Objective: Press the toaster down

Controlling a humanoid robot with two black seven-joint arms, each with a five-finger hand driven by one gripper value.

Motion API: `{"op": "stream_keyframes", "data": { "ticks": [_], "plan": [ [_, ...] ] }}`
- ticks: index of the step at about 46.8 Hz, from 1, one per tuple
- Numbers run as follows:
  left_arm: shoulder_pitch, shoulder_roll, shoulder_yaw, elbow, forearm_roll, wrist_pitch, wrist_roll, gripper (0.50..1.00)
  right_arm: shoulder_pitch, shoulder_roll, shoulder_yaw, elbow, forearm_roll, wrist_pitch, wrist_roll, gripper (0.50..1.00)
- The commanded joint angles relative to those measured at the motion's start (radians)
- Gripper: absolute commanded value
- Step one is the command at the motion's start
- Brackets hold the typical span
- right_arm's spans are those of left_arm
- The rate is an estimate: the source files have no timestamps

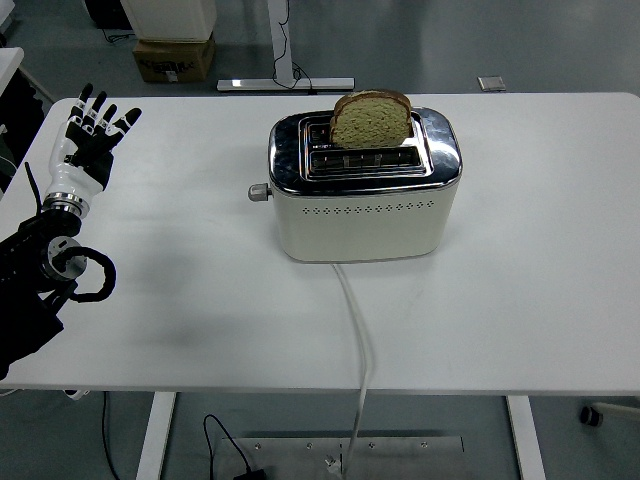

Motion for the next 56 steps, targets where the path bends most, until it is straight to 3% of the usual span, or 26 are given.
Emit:
{"op": "stream_keyframes", "data": {
  "ticks": [1, 46, 56],
  "plan": [
    [0.0, 0.0, 0.002, 0.0, 0.0, 0.0, 0.0, 1.0, 0.0, 0.0, 0.0, 0.0, 0.0, 0.0, 0.0, 0.998],
    [-0.008, 0.003, 0.002, -0.012, 0.003, -0.006, 0.0, 1.0, 0.0, 0.0, 0.0, 0.0, 0.0, 0.0, 0.0, 0.998],
    [-0.008, 0.012, 0.0, -0.011, 0.11, -0.005, 0.002, 1.0, 0.0, 0.0, 0.0, 0.0, 0.0, 0.0, 0.0, 0.998]
  ]
}}
